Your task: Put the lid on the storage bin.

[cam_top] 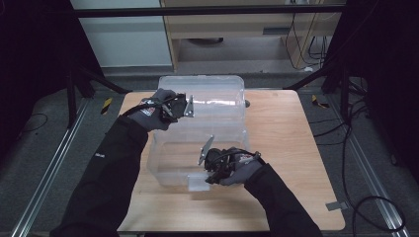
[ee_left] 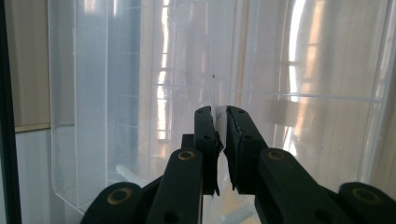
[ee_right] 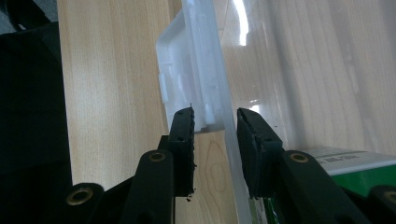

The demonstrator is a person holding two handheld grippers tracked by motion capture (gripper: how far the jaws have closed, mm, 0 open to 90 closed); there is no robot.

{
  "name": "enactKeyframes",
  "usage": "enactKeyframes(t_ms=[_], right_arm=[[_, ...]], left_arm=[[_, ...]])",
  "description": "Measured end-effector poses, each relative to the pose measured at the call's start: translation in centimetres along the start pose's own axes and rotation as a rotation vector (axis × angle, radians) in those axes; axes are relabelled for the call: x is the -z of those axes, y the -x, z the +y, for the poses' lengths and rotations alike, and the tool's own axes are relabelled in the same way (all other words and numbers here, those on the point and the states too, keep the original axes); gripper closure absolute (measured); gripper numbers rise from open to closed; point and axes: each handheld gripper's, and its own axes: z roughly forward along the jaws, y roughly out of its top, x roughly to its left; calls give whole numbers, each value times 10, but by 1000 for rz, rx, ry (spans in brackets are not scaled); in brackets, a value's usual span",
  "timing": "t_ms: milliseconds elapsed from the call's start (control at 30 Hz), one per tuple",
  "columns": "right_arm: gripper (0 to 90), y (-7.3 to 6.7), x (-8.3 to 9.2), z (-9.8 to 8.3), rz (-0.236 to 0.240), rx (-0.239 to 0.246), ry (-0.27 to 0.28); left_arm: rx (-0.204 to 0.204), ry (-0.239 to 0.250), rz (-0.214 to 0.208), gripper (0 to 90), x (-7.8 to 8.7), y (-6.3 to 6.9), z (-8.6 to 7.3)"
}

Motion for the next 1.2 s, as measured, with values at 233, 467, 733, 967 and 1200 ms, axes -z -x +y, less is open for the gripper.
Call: enactKeyframes(t_ms=[233,467,733,967,1200], right_arm=[[679,-1,0,-1,-9,3,1],[679,-2,0,0,-9,-7,0],[679,-2,0,0,-9,-3,-4],[678,-2,0,0,-8,-5,-2],[678,-2,0,0,-4,-6,-1]], left_arm=[[-1,10,5,830,7,7,-1],[-4,17,4,834,13,13,-1],[-3,23,5,835,19,20,-2],[-2,35,8,834,25,28,-3],[0,47,12,833,30,37,-5]])
